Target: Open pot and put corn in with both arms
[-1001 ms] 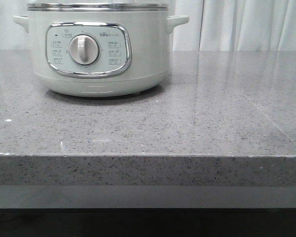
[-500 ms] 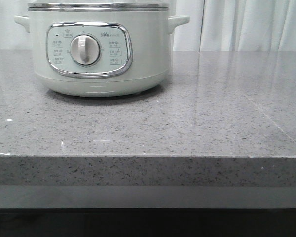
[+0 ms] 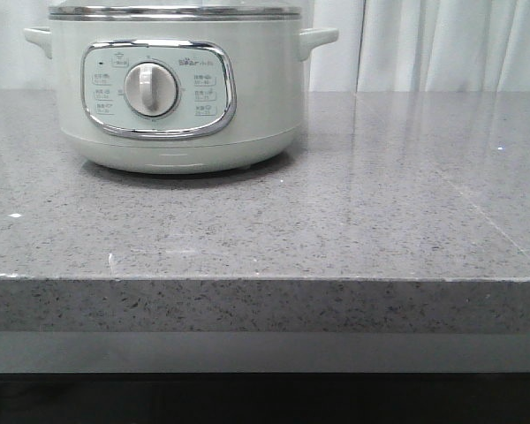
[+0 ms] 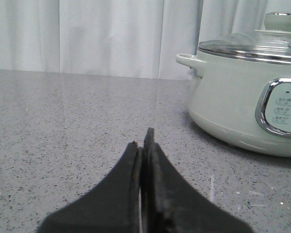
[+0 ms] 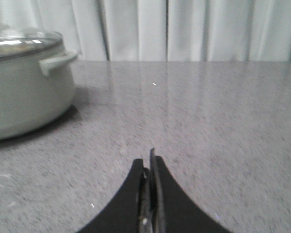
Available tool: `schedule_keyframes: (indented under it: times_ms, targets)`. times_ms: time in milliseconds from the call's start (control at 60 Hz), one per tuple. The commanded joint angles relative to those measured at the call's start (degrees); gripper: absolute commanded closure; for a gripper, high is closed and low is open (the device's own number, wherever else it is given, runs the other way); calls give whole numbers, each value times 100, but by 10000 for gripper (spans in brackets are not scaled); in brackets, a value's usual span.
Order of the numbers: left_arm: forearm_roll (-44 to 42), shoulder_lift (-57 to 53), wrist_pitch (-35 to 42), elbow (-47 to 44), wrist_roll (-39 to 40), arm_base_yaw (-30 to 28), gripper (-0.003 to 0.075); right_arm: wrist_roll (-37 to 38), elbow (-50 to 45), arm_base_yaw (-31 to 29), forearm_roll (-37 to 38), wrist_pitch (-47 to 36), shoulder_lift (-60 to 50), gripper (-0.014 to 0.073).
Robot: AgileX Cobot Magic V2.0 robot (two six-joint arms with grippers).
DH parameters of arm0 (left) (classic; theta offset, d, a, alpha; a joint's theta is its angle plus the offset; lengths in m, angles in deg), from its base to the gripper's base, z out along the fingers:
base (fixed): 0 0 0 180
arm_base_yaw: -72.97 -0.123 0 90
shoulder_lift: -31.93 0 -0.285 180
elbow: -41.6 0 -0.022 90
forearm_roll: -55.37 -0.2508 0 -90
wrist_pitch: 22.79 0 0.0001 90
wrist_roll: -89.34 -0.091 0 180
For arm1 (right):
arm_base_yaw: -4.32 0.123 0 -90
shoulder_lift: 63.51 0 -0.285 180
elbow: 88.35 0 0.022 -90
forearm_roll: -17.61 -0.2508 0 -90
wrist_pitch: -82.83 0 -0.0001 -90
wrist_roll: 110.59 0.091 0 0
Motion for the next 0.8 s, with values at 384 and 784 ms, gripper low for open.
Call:
schedule_keyframes:
  times_ms: [384, 784]
  targets:
    - [42, -106, 476, -23, 7, 20, 741, -12, -1094, -259, 41, -514, -1107, 661]
    - [42, -106, 476, -23, 7, 20, 741, -12, -1094, -291, 41, -514, -1102, 661]
